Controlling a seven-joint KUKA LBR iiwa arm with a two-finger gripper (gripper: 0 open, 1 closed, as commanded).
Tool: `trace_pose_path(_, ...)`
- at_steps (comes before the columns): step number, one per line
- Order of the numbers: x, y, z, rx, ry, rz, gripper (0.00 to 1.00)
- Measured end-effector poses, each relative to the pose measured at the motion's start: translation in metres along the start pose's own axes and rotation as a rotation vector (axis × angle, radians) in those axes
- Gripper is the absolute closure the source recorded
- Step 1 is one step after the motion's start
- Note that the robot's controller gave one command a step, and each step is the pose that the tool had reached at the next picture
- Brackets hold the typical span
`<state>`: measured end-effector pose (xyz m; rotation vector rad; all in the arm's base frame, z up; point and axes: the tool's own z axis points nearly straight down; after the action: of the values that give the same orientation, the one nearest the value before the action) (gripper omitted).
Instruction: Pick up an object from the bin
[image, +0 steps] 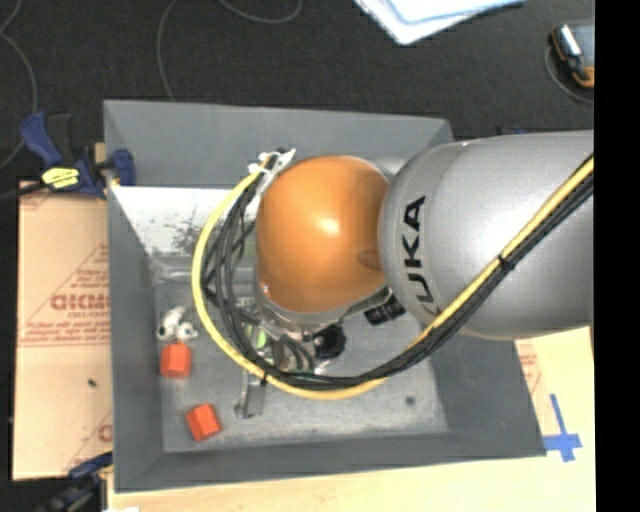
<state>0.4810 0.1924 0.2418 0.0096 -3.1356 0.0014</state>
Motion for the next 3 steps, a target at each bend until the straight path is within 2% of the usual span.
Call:
trace_pose_path(1, -0.002, -0.001, -0.005, -0.002, -0.008, 0.006, 0.00)
trace_pose_path(2, -0.037, -0.012, 0.056, -0.001, -0.007, -0.114, 0.00)
trace_pose_path(3, -0.050, -0.020, 0.083, -0.001, -0.008, -0.194, 0.00)
